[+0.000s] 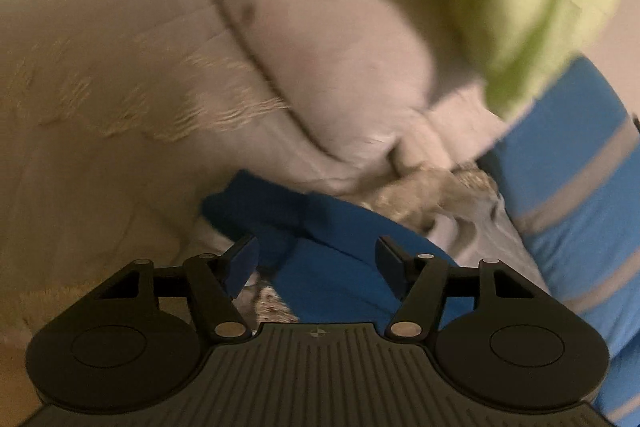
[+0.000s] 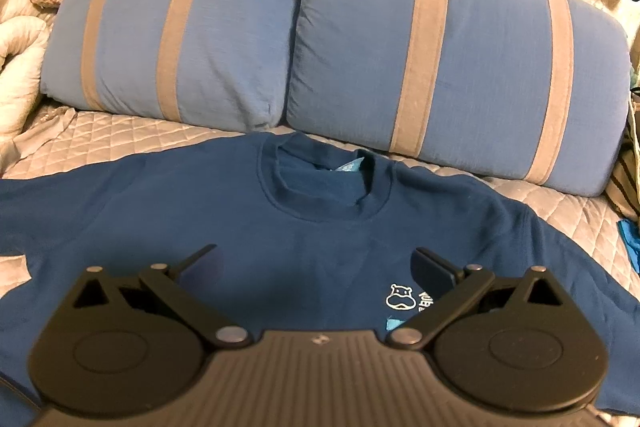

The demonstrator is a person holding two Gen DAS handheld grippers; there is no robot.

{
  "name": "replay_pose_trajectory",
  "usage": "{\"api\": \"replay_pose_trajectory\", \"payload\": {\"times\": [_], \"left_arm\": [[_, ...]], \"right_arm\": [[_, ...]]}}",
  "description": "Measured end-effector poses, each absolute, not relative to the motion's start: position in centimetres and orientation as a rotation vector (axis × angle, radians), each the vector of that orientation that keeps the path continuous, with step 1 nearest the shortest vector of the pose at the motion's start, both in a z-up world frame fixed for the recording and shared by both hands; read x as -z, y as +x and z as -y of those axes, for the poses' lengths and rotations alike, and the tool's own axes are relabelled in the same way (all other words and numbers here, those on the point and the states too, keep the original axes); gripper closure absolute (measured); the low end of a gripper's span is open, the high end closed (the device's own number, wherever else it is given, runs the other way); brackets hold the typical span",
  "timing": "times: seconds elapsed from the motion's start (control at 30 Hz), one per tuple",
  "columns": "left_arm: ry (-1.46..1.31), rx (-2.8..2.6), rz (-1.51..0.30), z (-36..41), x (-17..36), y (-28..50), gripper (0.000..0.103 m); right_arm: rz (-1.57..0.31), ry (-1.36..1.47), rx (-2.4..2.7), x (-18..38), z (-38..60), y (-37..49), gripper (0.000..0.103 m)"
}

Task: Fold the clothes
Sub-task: 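Move the left tool back and grasp the sleeve cuff, then lift the held sleeve cuff up with the left tool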

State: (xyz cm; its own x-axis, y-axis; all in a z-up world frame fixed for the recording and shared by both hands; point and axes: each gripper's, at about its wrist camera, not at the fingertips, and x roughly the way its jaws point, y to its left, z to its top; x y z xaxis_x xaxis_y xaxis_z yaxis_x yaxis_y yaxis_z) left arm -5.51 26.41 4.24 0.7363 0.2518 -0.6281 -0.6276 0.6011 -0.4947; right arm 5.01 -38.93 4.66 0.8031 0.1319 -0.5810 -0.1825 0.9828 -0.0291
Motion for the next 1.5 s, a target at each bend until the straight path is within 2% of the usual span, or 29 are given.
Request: {"api": "replay_pose_trajectory", "payload": {"times": [0.13,0.27,0.4,0.5,1.0,1.5], "left_arm": [[-0.887,-0.591,-0.530,-28.1,-2.9,-6.3,0.039],[-0.888,-0.595,-0.536,-28.0,-2.8,-6.0,0.045],[-0.838,-0.591,-0.543,-27.2,-3.5,-5.5,0.077],[-0.801,-0.587,-0.549,-26.7,-4.0,-5.0,0.086],[-0.502,-0.518,-0.533,-21.9,-8.8,-2.9,0.089],[-0.291,-0.341,-0.457,-13.2,-12.2,0.7,0.090]], "right_arm": [[-0.617,-0.071,-0.170,-4.7,39.1,4.9,0.000],[-0.625,-0.058,-0.169,-4.8,39.2,5.1,0.000],[-0.631,-0.054,-0.168,-4.7,39.2,5.2,0.000],[-0.640,-0.052,-0.165,-4.7,39.2,5.3,0.000],[-0.672,-0.029,-0.155,-4.4,39.8,5.7,0.000],[-0.646,0.030,-0.209,-5.1,39.9,5.2,0.000]]}}
